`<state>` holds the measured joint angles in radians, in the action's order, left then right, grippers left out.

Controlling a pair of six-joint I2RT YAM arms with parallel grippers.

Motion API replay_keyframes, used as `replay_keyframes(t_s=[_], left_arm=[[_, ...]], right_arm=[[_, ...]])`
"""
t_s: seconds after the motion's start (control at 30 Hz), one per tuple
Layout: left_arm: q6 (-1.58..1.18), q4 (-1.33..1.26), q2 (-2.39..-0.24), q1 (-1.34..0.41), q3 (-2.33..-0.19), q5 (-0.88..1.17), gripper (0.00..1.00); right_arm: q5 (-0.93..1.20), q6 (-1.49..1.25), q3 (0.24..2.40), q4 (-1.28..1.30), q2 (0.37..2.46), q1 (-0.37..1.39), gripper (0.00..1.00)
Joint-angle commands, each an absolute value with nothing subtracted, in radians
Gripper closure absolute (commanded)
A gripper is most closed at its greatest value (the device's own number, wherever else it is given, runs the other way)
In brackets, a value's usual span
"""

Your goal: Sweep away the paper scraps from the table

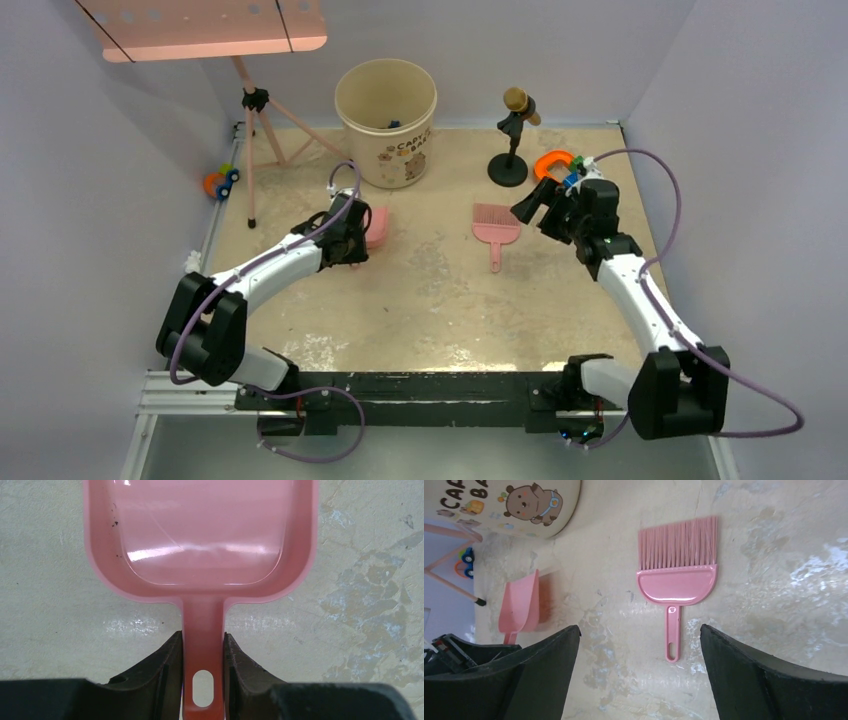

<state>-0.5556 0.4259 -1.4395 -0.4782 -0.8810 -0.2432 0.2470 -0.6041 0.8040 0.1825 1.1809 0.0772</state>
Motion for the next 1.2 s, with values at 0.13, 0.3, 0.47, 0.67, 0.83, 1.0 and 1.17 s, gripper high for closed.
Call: replay_keyframes(t_s=[0.13, 0.3, 0.47, 0.67, 0.83, 1.0, 1.17], left_arm=[[-0.528, 0.354, -1.486, -0.474, -0.949, -0.206, 1.0], [-0.537, 0.416, -1.541, -0.474, -1.035, -0.229, 0.74], [-0.516, 0.384, -1.423, -0.475, -0.977, -0.211, 0.07], [-0.511, 0.474, -1.254, -0.475, -0.952, -0.193, 0.0], [-0.538, 0.546, -1.057, -0.475, -0.961, -0.201, 0.01], [-0.538, 0.512, -0.802, -0.475, -0.905, -0.27, 0.0], [-0.554, 0.454, -0.57, -0.476, -0.785, -0.347, 0.0]], right_arm=[[0.111, -0.474, 0.814, 0.26, 0.984, 0.075, 0.03], [0.152, -0.444, 0.786, 0.259, 0.948, 0.076, 0.01], [0.197, -0.411, 0.776, 0.246, 0.912, 0.075, 0.01], [0.353, -0.417, 0.798, 0.167, 0.799, 0.077, 0.01], [0.288, -0.447, 0.885, 0.222, 0.715, 0.077, 0.01], [0.238, -0.475, 0.909, 0.22, 0.575, 0.075, 0.01], [0.111, -0.466, 0.879, 0.219, 0.415, 0.076, 0.01]])
